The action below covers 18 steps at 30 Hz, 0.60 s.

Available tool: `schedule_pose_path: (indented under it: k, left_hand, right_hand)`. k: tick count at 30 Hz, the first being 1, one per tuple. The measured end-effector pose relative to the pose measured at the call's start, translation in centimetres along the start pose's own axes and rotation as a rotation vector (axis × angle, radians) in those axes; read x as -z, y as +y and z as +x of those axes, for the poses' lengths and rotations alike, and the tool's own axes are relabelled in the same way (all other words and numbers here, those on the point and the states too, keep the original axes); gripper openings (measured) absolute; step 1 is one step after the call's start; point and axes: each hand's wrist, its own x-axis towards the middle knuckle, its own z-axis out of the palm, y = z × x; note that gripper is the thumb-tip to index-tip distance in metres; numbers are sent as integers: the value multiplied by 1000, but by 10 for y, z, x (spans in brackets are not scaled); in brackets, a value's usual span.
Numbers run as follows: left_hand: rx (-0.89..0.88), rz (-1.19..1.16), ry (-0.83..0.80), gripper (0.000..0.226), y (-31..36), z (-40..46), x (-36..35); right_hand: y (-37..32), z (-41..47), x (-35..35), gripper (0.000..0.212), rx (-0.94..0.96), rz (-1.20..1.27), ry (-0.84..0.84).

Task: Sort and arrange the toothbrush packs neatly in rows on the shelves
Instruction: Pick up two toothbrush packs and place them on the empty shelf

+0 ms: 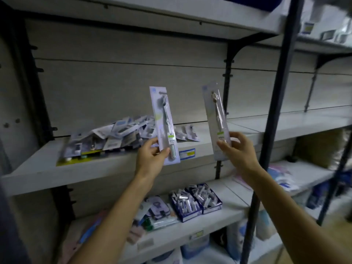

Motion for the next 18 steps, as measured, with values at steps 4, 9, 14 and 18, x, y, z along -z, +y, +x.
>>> schedule_pose_path:
  k: [4, 9, 14, 18]
  left_hand:
    - [-21, -68, -30, 29, -5, -16, -55]
    - [-57, -148, -101, 32, 0, -34, -151]
    - [-76, -195, -154, 34, 3, -53, -252]
    - [-42, -239, -192, 33, -13, -71, -323]
  right_hand:
    - [8, 1, 54, 39, 79, -11, 59]
    - [20, 9, 129, 46, 123, -35, 126]
    - [40, 19, 215, 30, 160, -18, 192]
    - [71, 23, 269, 39, 126, -47, 262]
